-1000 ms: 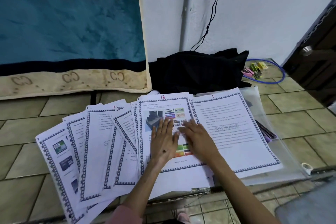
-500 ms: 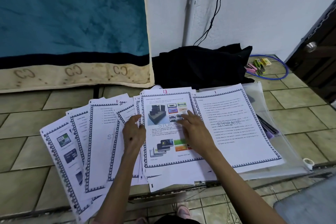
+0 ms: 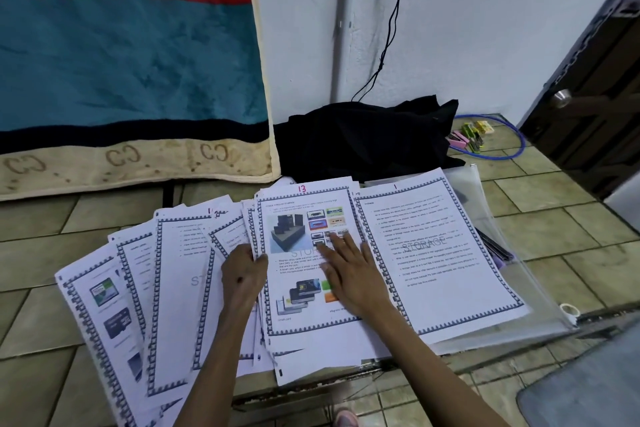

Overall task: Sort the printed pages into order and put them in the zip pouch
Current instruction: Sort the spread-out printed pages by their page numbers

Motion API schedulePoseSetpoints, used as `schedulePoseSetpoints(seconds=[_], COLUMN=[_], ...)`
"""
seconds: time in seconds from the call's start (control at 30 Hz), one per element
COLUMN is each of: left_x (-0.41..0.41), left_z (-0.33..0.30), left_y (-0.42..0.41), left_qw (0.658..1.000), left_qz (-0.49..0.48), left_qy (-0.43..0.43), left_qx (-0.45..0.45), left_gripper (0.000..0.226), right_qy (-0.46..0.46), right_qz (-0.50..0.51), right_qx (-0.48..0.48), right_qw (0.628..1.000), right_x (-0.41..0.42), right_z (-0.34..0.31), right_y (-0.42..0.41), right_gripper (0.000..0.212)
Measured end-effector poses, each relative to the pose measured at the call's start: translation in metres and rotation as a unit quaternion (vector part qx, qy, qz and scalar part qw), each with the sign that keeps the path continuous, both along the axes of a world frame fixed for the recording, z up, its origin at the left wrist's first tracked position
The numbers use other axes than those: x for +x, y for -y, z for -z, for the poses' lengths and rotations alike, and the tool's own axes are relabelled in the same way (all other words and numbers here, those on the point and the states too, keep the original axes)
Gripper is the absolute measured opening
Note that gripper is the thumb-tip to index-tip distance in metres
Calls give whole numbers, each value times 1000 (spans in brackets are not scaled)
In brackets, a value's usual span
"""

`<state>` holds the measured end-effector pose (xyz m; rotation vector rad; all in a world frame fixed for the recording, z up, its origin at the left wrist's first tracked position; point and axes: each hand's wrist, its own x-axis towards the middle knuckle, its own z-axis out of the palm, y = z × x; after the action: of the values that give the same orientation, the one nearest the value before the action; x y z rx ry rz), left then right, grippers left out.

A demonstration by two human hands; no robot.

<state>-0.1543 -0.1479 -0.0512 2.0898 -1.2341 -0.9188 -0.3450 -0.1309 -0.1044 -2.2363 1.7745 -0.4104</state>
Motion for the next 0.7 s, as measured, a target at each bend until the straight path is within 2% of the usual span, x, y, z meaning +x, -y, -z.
schedulePoseSetpoints(seconds=[0.3,0.47,0.57,0.67,0.7], left_x=[1,7,6,5,6], left_z=[-1,0,-2,-5,-5], left_y=[-5,-7,-9,-12,-13], left_qw=[995,995,995,995,995], left_qz=[-42,-41,-24,-9,-4], left_qy=[-78,-51,30,53,46], left_qx=[-49,-79,-92,-89,-84], left_gripper=[33,41,38,25,21], right_qy=[8,18,-42,-111,-125], right_qz=[19,21,30,43,50], right_qx=[24,35,39,-8,-24], right_qw=[999,999,998,993,991], right_x=[-4,-10,-11,1,7], right_z=[-3,-10,-12,-17,-21], right_y=[2,2,5,6,6], right_gripper=[74,68,75,41,45])
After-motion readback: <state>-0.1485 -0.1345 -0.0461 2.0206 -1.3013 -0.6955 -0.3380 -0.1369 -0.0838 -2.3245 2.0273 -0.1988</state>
